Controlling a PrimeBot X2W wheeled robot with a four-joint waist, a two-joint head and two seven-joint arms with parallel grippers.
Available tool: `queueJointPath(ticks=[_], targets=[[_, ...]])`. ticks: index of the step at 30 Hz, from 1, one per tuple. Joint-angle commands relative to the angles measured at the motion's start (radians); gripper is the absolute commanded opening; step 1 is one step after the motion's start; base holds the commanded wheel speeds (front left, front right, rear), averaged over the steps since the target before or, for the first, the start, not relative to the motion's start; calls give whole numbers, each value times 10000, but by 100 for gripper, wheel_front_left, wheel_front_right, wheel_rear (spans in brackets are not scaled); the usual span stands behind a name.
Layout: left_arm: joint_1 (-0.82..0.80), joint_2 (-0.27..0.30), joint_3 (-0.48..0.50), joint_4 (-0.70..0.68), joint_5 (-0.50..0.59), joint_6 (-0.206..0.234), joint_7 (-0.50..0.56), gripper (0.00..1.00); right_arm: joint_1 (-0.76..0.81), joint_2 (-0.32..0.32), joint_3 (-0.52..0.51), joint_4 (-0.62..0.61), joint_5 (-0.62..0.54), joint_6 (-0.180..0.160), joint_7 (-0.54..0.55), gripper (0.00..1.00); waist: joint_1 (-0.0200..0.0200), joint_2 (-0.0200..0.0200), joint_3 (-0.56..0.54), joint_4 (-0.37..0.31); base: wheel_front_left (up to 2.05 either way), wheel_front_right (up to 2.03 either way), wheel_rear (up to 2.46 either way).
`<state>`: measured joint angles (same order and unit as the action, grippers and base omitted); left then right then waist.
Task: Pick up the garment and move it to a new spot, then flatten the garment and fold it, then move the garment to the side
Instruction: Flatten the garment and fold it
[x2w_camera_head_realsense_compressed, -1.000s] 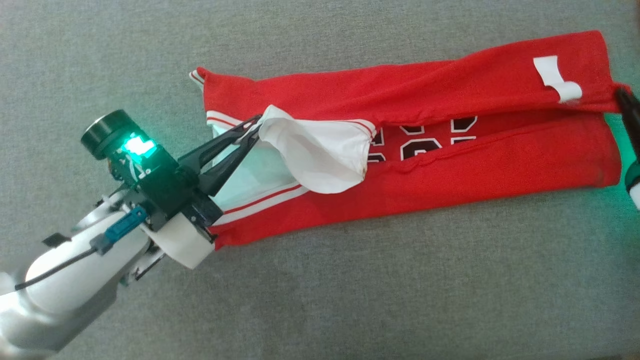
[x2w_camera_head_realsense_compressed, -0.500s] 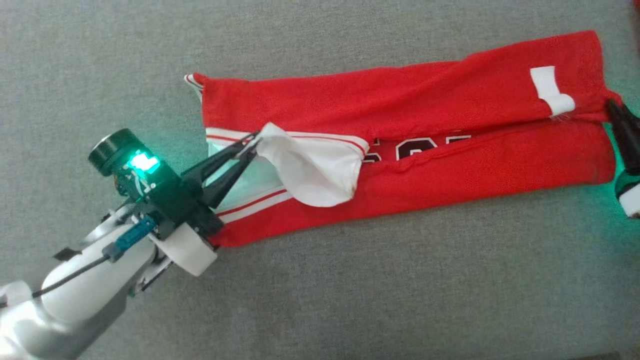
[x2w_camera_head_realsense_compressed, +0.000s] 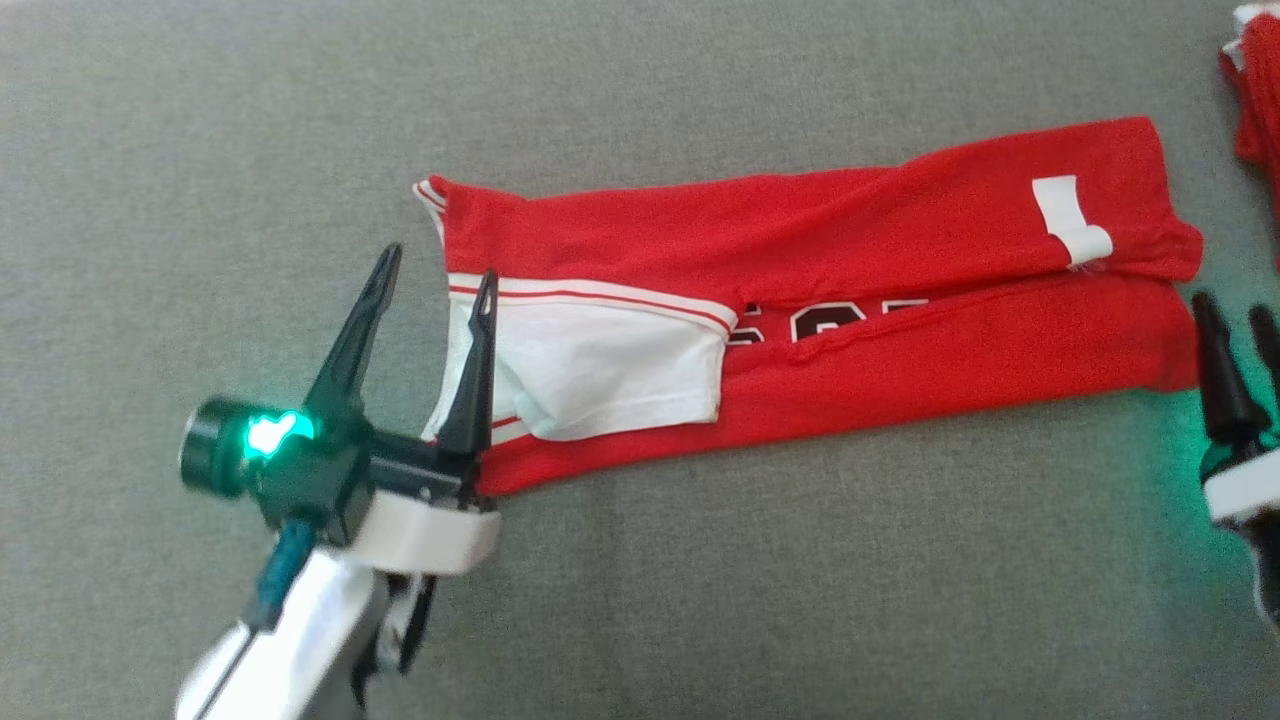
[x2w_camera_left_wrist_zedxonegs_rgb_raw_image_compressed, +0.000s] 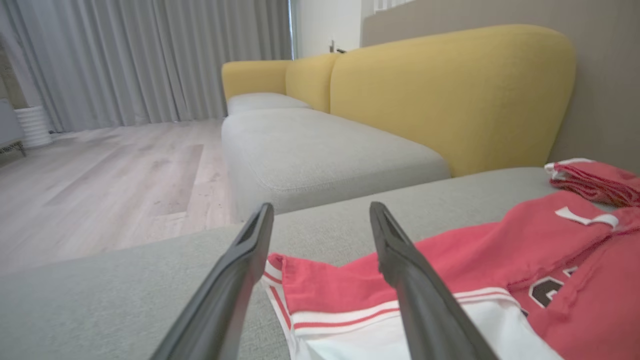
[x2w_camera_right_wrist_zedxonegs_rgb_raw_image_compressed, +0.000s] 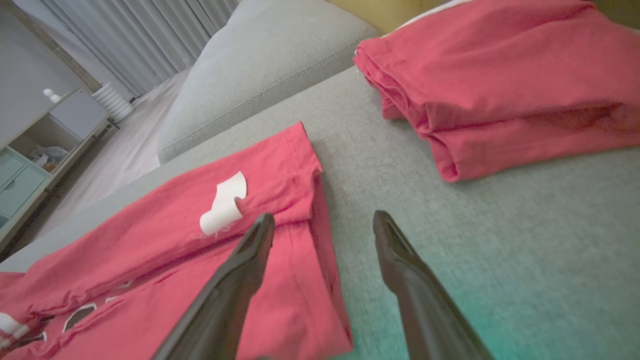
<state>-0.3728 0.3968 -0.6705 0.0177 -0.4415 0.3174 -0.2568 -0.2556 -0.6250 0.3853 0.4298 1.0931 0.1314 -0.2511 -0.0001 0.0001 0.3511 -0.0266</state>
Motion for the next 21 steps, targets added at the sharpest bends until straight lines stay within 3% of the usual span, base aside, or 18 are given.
queueJointPath(ticks=[1,5,11,21], targets=[[143,-58,699,-460,274,131,-49,100,269,-126,-206,-129,-276,-7,-106,100,1,-1,-219,134,0,0,0],[1181,-962,1487,-893,1138,423,-49,100,425,418,-933,407,-963,-7,-106,100,1,-1,-545,373,0,0,0],[2163,-2048,1917,-1195,2211,205,-49,100,-204,1034,-1503,1895,-1735,-7,-100,100,1,-1,-886,872,0,0,0],[2776,-2785,2248,-1227,3061,-414,-49,100,-1281,1432,-1672,4067,-2443,-7,424,98,1,-1,-1034,1475,0,0,0]])
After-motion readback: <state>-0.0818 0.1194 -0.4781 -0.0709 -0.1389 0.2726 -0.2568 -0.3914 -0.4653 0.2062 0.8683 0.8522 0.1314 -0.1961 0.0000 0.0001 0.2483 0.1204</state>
